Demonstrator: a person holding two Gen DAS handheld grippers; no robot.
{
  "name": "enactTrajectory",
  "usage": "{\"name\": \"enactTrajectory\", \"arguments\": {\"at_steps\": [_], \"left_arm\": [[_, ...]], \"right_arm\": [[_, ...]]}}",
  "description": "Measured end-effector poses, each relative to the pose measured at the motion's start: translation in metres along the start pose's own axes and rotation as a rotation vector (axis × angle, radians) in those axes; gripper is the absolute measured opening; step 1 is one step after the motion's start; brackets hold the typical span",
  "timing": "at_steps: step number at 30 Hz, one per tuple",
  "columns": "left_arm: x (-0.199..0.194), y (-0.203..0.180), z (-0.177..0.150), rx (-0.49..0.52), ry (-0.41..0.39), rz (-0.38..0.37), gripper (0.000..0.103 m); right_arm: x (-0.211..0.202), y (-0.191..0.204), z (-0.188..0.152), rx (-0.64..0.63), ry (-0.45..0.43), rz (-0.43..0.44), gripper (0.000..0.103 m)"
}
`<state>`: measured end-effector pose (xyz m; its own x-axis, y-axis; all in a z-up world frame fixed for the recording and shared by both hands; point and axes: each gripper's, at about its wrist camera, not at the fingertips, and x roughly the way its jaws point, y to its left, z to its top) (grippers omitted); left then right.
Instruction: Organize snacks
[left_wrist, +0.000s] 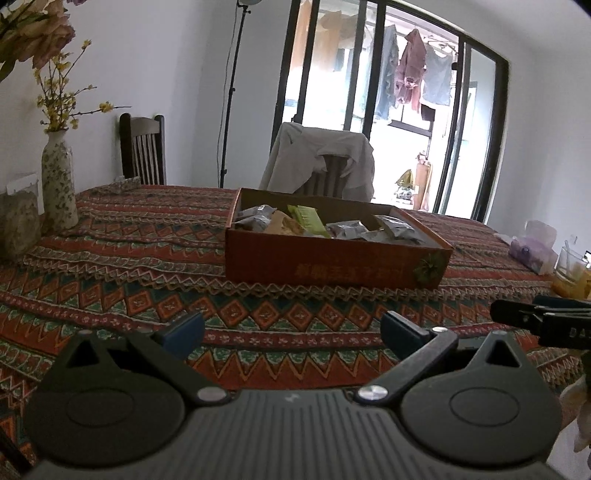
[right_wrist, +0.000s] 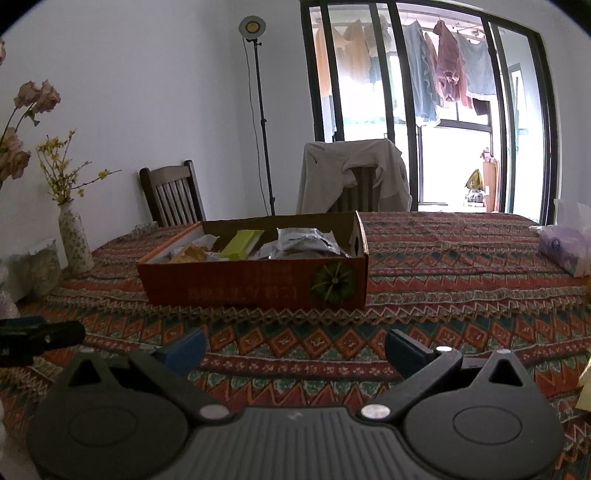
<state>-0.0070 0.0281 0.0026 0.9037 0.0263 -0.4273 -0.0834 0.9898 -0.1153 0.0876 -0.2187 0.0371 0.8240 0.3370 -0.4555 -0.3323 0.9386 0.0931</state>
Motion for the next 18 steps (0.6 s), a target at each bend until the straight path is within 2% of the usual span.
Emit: {"name": "enactTrajectory", "arguments": {"at_steps": [18], "left_arm": [[-0.0069, -0.0041, -0.0021, 0.013, -0.014, -0.008, 0.103]], "right_arm": [[-0.0032, 0.0017, -0.0016, 0.001, 0.001, 0.001, 0.103]]}}
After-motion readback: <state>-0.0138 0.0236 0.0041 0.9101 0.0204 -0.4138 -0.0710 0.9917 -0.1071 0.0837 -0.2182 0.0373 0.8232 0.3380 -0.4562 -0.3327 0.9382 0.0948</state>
